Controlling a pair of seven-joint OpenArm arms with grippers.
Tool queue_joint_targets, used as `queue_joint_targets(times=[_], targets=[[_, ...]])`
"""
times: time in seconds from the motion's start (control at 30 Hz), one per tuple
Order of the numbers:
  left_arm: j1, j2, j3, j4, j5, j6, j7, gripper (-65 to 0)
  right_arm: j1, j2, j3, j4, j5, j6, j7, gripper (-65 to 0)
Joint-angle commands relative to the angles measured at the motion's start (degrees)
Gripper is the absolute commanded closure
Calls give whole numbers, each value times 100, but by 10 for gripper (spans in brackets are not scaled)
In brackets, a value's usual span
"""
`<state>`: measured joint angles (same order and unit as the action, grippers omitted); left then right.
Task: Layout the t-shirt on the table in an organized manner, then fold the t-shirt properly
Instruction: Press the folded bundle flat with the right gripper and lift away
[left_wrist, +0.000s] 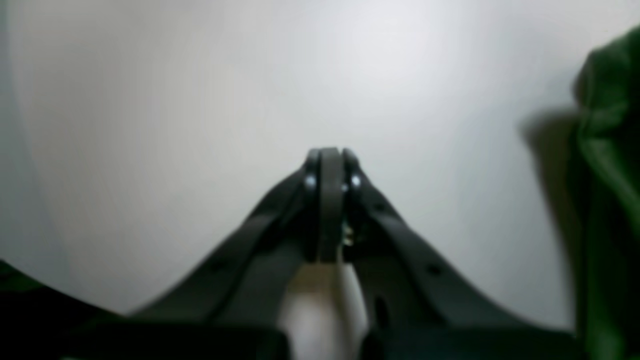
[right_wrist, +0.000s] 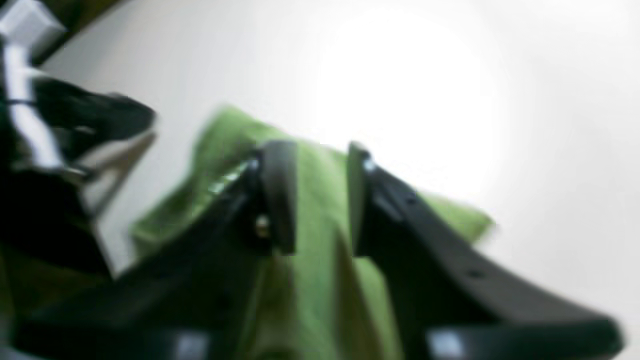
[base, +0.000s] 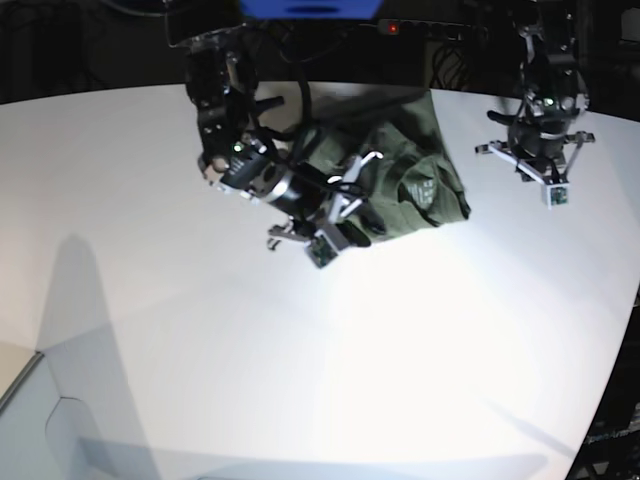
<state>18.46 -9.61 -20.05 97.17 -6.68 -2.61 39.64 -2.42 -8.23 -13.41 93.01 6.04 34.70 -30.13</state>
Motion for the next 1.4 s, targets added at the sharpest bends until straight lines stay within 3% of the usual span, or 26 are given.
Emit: queue_joint_targets(times=[0.0,0.13,0.27,0.57,0.73,0.9,1.03,1.2,1.37], targets=[[-39,-46,-21,187,13,19,-91,0,-27,-8,27,110,112,42,160,-88],[-57,-46,-21,363,13,19,-91,0,-387,10,44,66,121,42,160,-12],[-66,-46,-30,363,13,19,-91,0,-660,-17,-52,57,121,42,169,-12],[-13,-37,-30,574,13,19,-91,0,-624,256,-1503,-945,103,42,257,-11],[57,-37,-30,714,4,19,-91,0,-624,265,-1547,-1033,112,42,688,-11],[93,16,-30,714,-233,19,-91,-7,-642,511,-1512,-347,112,42,740,-11],[321,-72,-65,802,-1007,19,-100,-112,-642,748,-1503,215,112,34,705,-12],[699,-169,-276,1189,-2018,19,-82,-305,-730,942,-1169,611,121,34,679,-60],[1200,-151,-628,1426,-3249,19,-82,-323,-888,942,-580,848,121,34,679,-124]])
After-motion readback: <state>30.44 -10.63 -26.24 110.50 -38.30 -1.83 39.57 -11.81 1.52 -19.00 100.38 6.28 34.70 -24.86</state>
